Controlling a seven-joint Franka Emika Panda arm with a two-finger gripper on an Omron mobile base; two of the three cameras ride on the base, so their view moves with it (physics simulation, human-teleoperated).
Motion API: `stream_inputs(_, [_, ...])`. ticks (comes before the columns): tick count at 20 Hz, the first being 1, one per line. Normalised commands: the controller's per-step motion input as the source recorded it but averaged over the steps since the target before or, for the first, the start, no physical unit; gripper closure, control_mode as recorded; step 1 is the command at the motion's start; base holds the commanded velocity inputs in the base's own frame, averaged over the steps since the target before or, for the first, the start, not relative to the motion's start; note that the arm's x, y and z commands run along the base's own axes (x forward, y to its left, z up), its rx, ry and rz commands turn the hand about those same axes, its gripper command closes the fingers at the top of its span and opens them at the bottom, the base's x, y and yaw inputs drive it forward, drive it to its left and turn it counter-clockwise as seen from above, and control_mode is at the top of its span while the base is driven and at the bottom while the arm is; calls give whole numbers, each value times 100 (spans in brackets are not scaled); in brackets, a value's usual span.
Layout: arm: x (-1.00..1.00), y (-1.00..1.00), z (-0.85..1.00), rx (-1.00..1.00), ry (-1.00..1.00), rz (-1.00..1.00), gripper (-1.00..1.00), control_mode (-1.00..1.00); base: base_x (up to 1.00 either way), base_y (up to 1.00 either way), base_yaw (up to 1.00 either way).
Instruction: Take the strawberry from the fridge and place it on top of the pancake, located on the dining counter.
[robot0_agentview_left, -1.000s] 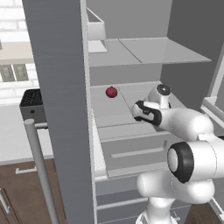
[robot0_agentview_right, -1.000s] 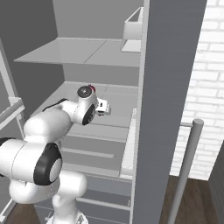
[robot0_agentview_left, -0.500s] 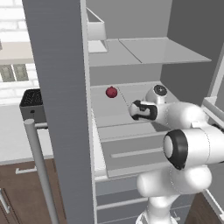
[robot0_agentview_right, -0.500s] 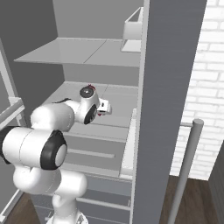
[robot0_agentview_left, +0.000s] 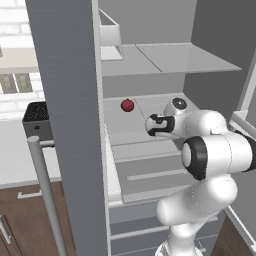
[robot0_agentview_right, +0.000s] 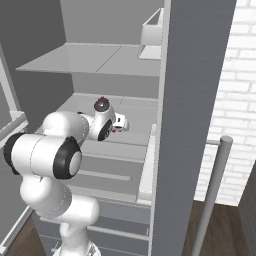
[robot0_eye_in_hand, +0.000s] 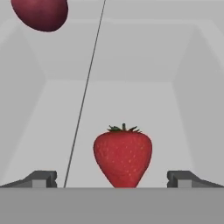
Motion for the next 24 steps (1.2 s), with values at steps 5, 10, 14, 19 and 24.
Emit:
stream_inputs(5, [31, -1, -16, 0, 2, 0, -100, -100, 0, 0, 0])
stream_inputs(10, [26, -5, -9, 0, 0, 0, -100, -100, 0, 0, 0])
stream_inputs(14, [18, -1, -16, 0, 1, 0, -100, -100, 0, 0, 0])
stream_inputs(19, [6, 0, -32, 0, 6, 0, 100, -100, 0, 0, 0])
stream_inputs(24, [-17, -6, -42, 0, 17, -1, 100, -100, 0, 0, 0])
